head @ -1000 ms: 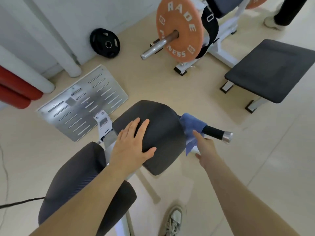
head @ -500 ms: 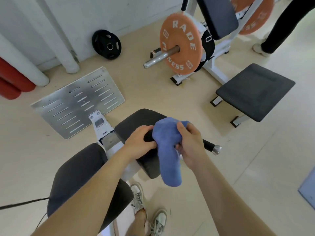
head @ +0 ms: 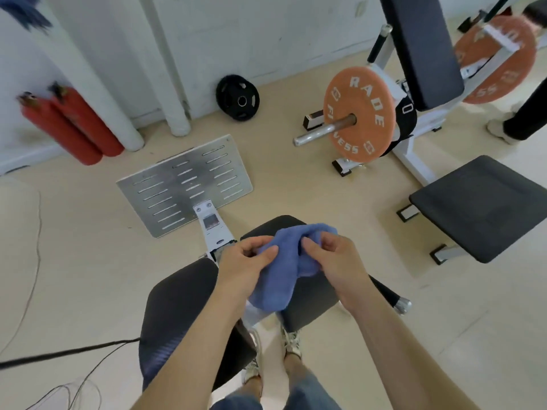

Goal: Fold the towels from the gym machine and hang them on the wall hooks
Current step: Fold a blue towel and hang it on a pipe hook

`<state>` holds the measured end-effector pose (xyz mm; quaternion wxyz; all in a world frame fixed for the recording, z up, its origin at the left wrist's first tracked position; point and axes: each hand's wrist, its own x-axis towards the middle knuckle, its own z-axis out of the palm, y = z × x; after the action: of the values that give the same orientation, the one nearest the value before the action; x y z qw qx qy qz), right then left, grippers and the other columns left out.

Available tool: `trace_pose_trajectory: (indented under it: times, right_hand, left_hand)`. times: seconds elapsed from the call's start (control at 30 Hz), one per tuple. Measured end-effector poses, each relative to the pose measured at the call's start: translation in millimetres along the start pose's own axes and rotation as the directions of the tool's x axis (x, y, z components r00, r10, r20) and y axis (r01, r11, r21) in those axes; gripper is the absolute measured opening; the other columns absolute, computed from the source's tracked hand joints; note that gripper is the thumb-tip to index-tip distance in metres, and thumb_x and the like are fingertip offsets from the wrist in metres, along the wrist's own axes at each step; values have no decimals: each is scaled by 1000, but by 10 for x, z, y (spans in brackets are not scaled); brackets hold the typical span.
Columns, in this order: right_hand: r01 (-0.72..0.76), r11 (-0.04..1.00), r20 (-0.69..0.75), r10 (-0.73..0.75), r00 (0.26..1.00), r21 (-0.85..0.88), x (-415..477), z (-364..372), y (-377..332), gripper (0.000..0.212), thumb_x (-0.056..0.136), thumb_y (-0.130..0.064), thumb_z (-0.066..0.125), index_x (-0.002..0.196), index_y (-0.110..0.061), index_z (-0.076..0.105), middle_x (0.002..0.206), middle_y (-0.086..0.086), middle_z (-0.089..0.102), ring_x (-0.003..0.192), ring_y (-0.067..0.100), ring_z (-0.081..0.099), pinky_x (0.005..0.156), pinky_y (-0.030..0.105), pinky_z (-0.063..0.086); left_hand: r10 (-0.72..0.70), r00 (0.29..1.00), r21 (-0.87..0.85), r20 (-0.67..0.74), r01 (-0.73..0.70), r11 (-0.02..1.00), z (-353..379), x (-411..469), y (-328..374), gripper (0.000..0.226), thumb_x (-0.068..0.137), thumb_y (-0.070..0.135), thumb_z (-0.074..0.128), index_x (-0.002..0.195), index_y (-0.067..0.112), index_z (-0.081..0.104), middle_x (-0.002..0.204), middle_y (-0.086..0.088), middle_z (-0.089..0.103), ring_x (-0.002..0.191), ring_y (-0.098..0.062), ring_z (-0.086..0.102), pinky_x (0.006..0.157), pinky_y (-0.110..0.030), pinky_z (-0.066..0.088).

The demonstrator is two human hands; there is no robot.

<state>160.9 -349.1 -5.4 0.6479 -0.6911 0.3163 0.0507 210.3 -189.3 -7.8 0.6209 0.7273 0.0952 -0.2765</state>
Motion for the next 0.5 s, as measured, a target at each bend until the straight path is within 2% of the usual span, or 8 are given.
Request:
trace_pose_trajectory:
  times: [0.1,0.17,0.23,0.27,0.3,0.37,0.43,0.5]
  right_hand:
    - [135,985,-8,-135,991,108,-7,-76,-354,29,95,-16,56,67,-12,47,67,4,47,65,17,46,64,34,40]
    - [242,967,28,-245,969,81,12,-142,-660,33,95,-17,54,64,-22,42,67,5,41,65,18,41,64,38,38]
    - [354,935,197,-344,918,-15,4,-217,-1010,24,93,-19,53,71,-12,45,68,15,41,65,18,43,63,42,40]
    - [384,923,328,-354,876,-31,0,-265,-1190,21,93,-18,54,81,-2,47,71,19,43,68,19,46,65,43,43]
    - [406,914,467,-349,812,-21,-5,-319,-1370,20,94,-15,55,88,3,48,74,18,47,71,19,47,67,40,44]
    - [425,905,703,-315,638,21,-40,-398,-1737,9,94,-10,56,91,-2,54,80,11,52,75,17,51,70,29,46]
    - [435,899,820,-285,496,50,-44,-434,-2044,1,89,-8,57,88,-9,58,87,11,54,78,17,52,70,22,47]
    - [412,908,860,-265,436,71,5,-453,-2259,5,85,-6,57,84,-11,60,89,13,54,76,18,54,68,20,48]
  left_hand:
    - [-72,981,-54,-180,63,997,-144,-10,87,15,81,1,66,77,14,73,79,-6,70,75,-19,61,71,-31,50]
    - [-46,981,206,-186,84,975,-208,-54,133,21,82,6,63,68,20,70,71,1,68,74,-17,60,68,-31,48]
    - [98,980,460,-173,-7,888,-232,-144,355,21,83,12,63,72,29,69,82,8,68,82,-13,63,76,-30,51]
    - [215,960,450,-182,-113,886,-225,-199,555,24,84,10,63,81,33,68,93,9,68,91,-10,63,79,-26,51]
    - [324,932,348,-165,-252,903,-213,-258,805,29,85,6,62,94,33,67,104,10,66,102,-8,61,81,-21,50]
    - [485,874,42,40,-486,873,-184,-357,1355,39,84,3,61,116,25,62,120,7,64,117,-7,56,91,-19,47]
    - [547,784,-85,292,-548,832,-146,-407,1735,43,78,13,63,120,17,60,119,-2,66,117,-17,58,99,-30,47]
    - [496,790,-63,360,-510,858,-142,-418,1928,39,74,25,66,111,11,64,107,-9,68,103,-23,62,94,-39,47]
